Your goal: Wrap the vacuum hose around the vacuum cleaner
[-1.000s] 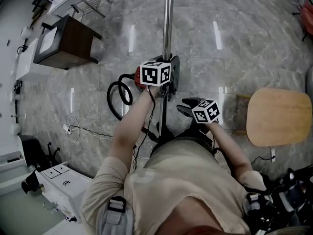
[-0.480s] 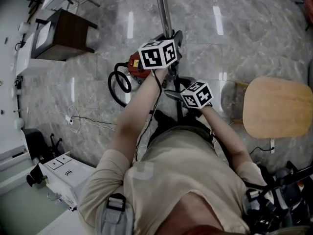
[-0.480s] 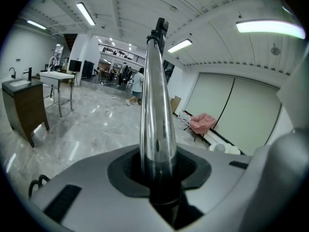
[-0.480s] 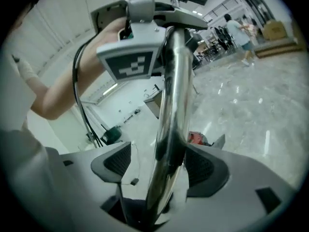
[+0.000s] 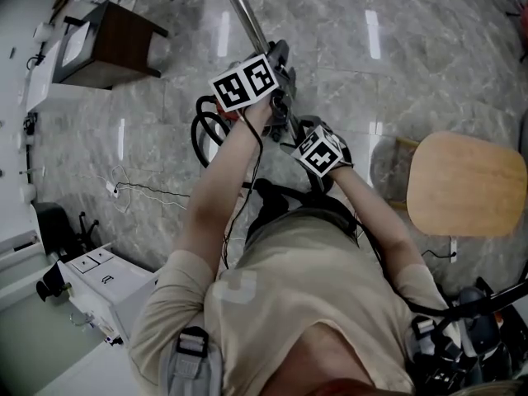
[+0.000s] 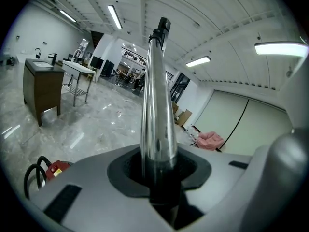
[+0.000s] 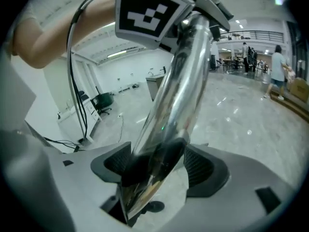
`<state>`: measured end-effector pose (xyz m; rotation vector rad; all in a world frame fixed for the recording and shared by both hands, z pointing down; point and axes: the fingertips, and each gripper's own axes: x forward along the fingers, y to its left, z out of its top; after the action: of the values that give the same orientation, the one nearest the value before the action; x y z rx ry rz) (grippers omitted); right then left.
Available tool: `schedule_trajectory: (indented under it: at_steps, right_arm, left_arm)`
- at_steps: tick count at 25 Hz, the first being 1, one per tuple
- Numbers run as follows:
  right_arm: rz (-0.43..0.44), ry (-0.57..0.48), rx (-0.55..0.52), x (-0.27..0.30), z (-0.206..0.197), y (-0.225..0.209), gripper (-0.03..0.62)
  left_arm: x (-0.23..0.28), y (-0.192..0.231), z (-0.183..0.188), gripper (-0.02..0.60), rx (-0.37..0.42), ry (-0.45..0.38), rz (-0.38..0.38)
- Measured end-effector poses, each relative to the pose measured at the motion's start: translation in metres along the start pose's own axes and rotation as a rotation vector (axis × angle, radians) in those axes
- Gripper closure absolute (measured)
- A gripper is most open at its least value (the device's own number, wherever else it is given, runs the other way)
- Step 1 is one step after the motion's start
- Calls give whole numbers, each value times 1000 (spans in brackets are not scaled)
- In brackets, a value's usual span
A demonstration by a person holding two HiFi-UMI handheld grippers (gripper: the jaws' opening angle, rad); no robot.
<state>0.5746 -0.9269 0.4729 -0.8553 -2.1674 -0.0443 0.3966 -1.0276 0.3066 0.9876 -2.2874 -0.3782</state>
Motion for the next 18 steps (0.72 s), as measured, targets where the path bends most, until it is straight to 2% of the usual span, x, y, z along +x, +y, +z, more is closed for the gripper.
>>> schedule_trajectory:
  at_steps: [2,4,7,10,14,18]
  right_arm:
    - [4,31,-44,5,2,2,272]
    - [0,16,-68,4,11,-2,279]
    - [-46,5,-109,3,27,-16,365]
    - [-104,63,-156,9,30,-35,387]
    - [-200,176,-235,23,11,-43,410]
    - [-287,272,-289,25,6,-56,433]
  left_arm:
    - [-3,8,3,463,-16,-11,7]
    - [-5,15,13,463,-43,-31,3]
    - [-8,27,37,463,-109,-76,-11]
    - [-15,39,49,463,-145,-109,-42]
    - [-46,63,30,468,-182,-114,-108]
    - [-66,87,17,469,-263,-84,-173]
